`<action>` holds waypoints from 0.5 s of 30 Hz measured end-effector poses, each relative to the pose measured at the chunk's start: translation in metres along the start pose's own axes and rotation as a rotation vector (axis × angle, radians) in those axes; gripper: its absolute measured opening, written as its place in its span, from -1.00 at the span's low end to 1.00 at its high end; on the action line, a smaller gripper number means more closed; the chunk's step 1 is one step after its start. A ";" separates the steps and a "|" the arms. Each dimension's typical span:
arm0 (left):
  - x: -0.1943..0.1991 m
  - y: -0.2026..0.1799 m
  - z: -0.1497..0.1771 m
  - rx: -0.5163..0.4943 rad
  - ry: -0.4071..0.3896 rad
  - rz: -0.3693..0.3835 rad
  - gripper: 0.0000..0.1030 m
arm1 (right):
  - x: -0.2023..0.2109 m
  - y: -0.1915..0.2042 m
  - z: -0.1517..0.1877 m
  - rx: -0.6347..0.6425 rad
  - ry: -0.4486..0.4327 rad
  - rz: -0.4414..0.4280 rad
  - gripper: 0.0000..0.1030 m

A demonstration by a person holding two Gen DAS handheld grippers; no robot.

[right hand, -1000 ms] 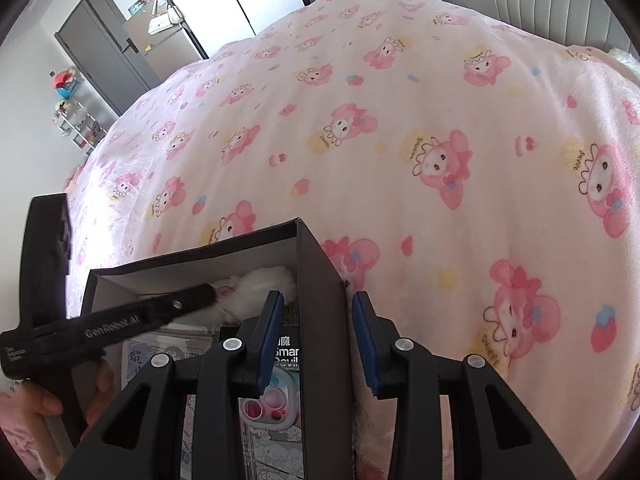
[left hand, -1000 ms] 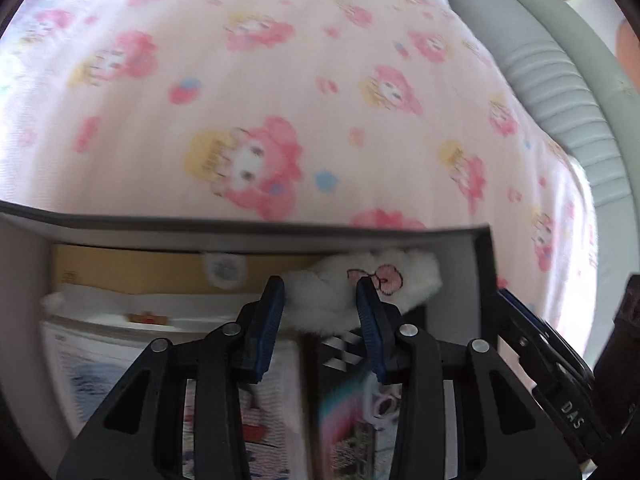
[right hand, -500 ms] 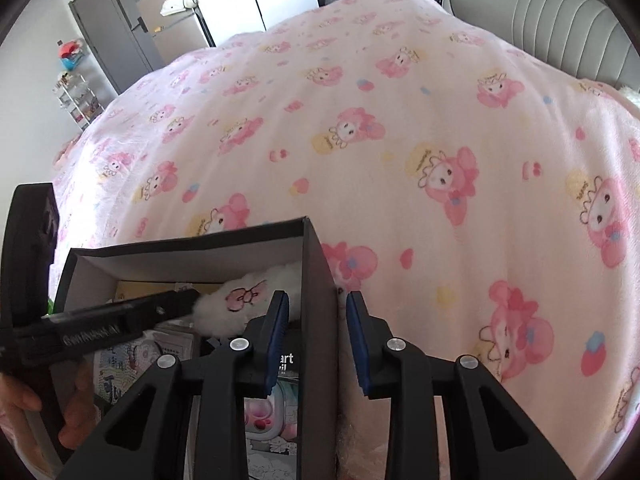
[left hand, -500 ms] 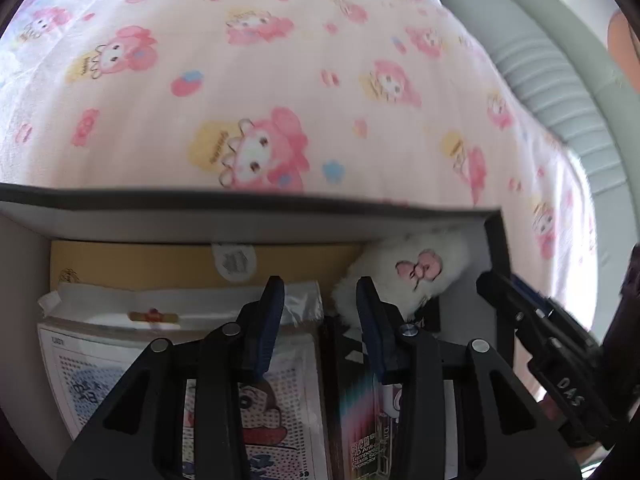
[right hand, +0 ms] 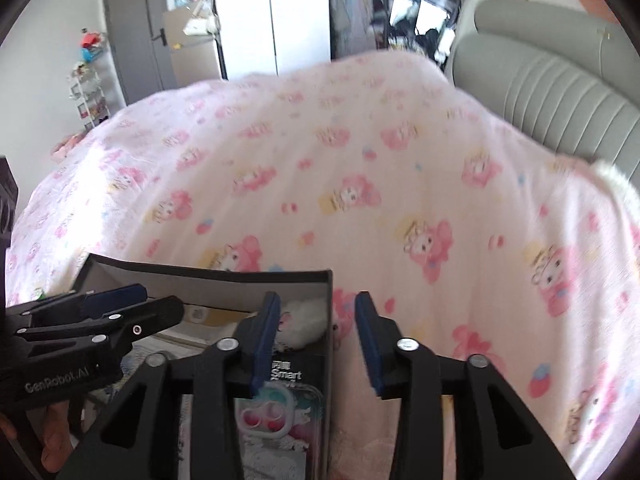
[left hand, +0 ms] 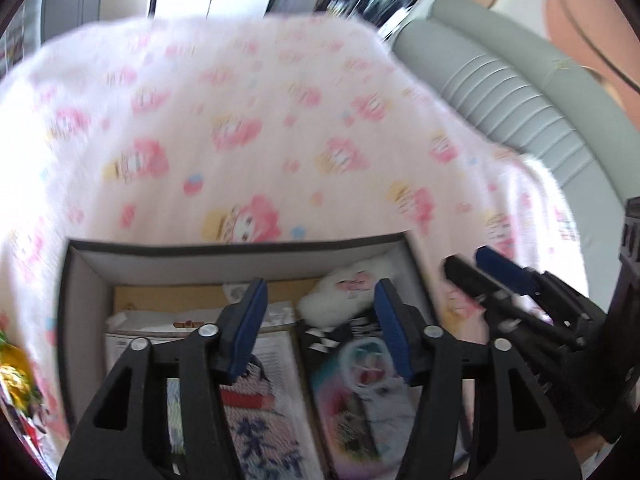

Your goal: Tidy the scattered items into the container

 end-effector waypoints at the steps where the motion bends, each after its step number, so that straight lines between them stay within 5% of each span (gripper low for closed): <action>1: 0.014 -0.007 0.002 -0.021 -0.025 0.006 0.17 | 0.012 0.002 0.001 -0.001 -0.011 0.001 -0.20; 6: 0.075 -0.034 0.031 -0.104 -0.097 -0.006 0.19 | 0.072 0.008 0.027 -0.058 -0.046 -0.029 -0.17; 15: 0.136 -0.062 0.103 -0.153 -0.101 0.003 0.19 | 0.151 0.025 0.084 -0.080 -0.048 0.001 -0.17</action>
Point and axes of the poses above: each gripper's, at about its wrist camera, not at the fingertips, and x roughly against the way its jaws point, y to its left, z to its underside, the point moved 3 cm from there along -x, roughly the way its jaws point, and after that the axes turned 2 degrees about x, right-handed, at the moved point
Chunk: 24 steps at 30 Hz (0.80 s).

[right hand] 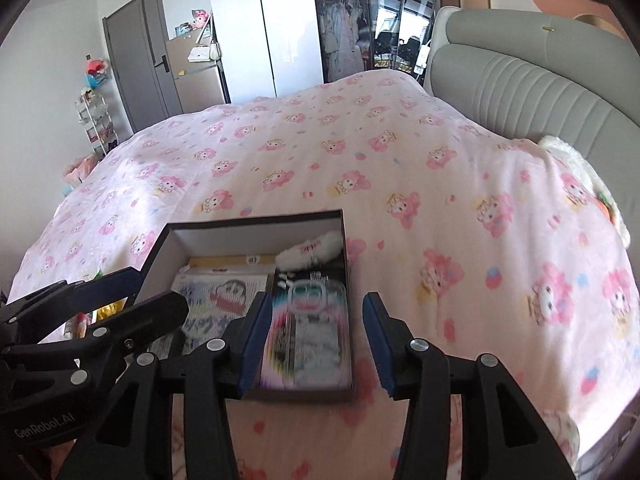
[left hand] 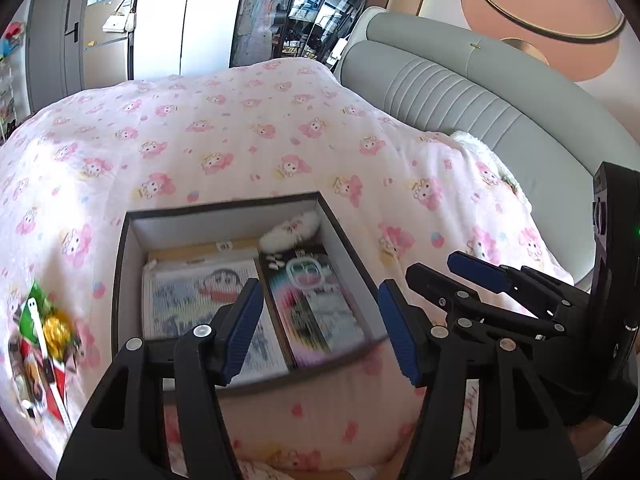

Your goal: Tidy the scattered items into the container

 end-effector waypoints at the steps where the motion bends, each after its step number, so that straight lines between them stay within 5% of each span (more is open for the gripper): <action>1: 0.006 -0.002 0.009 0.006 -0.006 -0.006 0.19 | 0.004 0.001 0.005 0.001 0.002 0.007 -0.17; 10: 0.030 0.014 0.064 0.117 0.008 -0.116 0.22 | 0.027 0.021 0.062 0.038 0.056 -0.032 -0.16; 17: 0.036 0.014 0.068 0.130 0.000 -0.142 0.47 | 0.032 0.021 0.065 0.019 0.058 -0.048 -0.16; 20: 0.038 0.018 0.068 0.158 -0.015 -0.145 0.68 | 0.032 0.015 0.064 -0.006 0.055 -0.013 0.12; 24: 0.036 0.018 0.067 0.165 -0.016 -0.129 0.75 | 0.034 0.010 0.061 -0.023 0.052 0.001 0.12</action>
Point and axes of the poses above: each gripper's, at about its wrist camera, not at the fingertips, and x roughly against the way its jaws point, y to its left, z to its underside, the point moved 3 cm from there along -x, roughly the way its jaws point, and after that the axes turned 2 degrees about x, right-handed, at the moved point
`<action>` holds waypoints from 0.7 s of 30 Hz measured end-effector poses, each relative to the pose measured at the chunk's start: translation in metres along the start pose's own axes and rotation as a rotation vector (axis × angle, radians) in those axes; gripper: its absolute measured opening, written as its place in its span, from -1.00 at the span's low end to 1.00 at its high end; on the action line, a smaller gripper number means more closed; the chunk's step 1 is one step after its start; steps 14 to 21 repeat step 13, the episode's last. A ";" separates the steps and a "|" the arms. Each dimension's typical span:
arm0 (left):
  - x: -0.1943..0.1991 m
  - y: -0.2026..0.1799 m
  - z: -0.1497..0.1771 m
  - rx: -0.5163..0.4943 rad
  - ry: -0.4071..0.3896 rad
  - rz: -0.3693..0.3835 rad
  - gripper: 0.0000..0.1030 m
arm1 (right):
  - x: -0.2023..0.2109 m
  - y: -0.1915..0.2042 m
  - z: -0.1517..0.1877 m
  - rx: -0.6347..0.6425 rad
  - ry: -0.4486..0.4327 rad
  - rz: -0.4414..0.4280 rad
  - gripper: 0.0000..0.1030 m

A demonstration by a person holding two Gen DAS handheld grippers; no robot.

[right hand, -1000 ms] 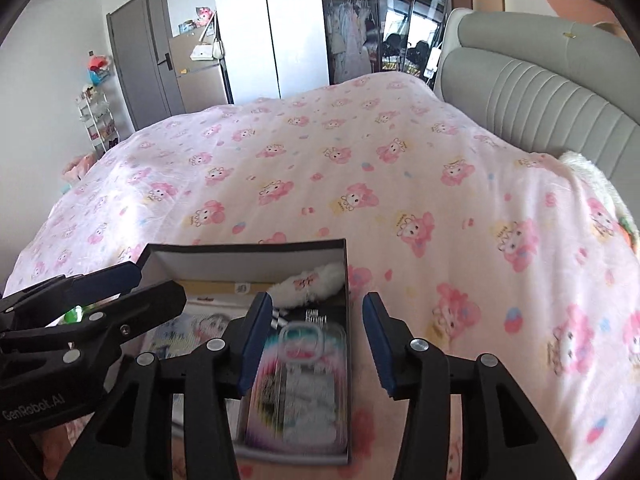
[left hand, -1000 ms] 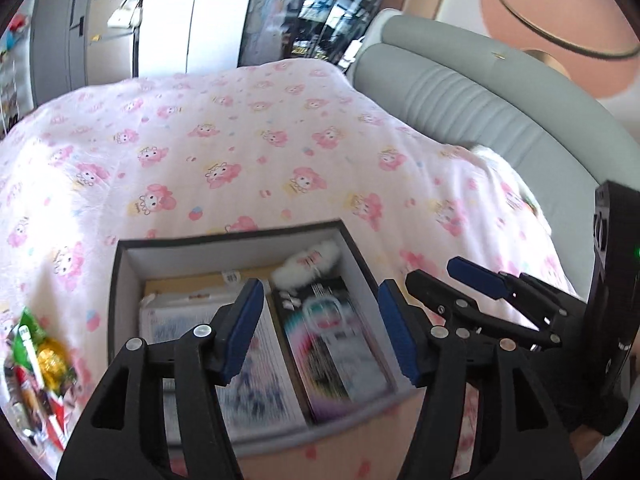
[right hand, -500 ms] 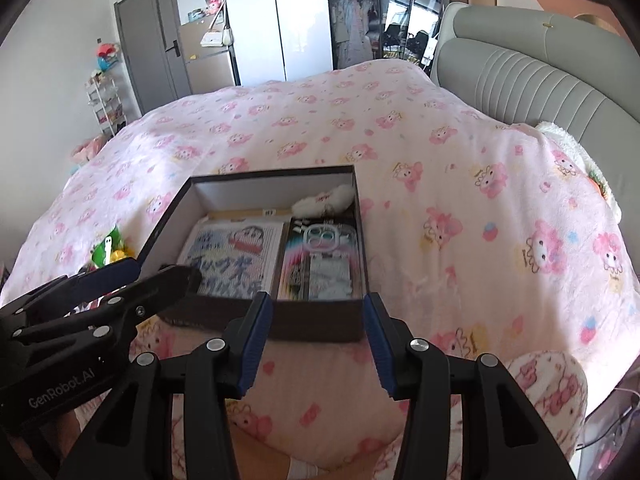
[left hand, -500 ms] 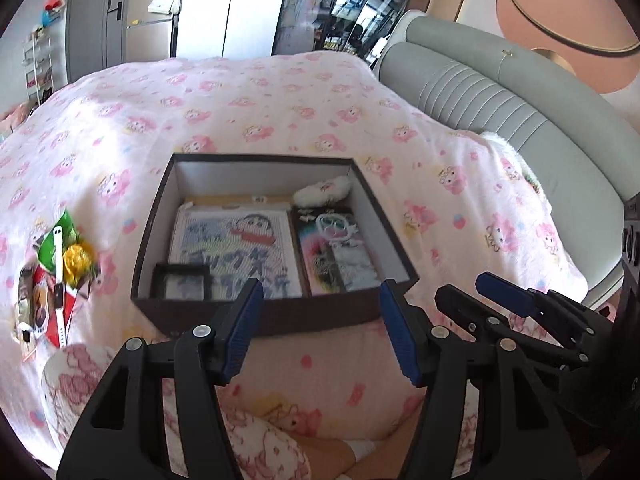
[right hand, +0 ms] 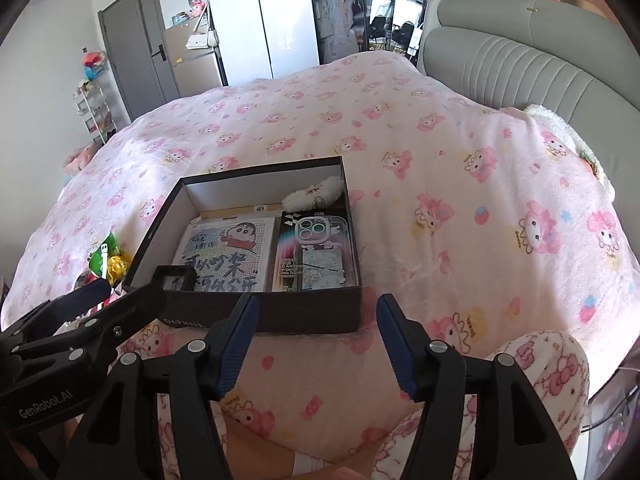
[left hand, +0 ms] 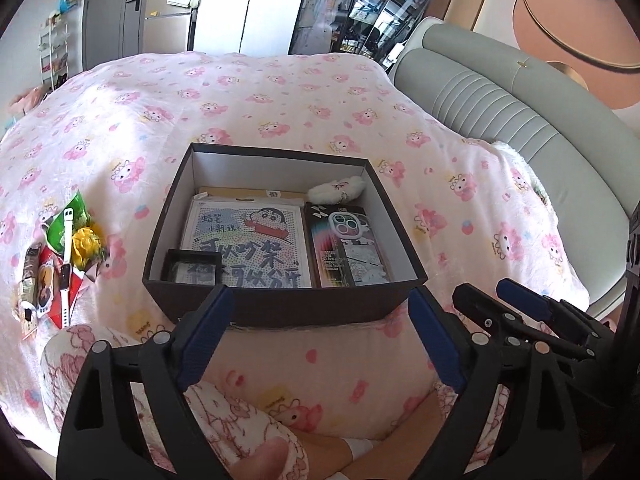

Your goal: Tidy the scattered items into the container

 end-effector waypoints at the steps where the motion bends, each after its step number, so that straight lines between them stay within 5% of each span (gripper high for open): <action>1: 0.000 -0.001 -0.001 -0.003 -0.002 -0.005 0.77 | 0.001 -0.001 0.000 0.001 -0.002 0.008 0.12; 21: -0.001 -0.010 -0.002 -0.031 -0.016 -0.019 0.87 | 0.004 -0.008 -0.002 0.003 -0.012 0.043 0.12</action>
Point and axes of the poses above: each gripper's, at about its wrist camera, not at the fingertips, and x roughly against the way its jaws point, y to its left, z to its underside, the point moved 3 cm from there along -x, roughly the way its jaws point, and after that the axes turned 2 degrees about x, right-handed, at the moved point
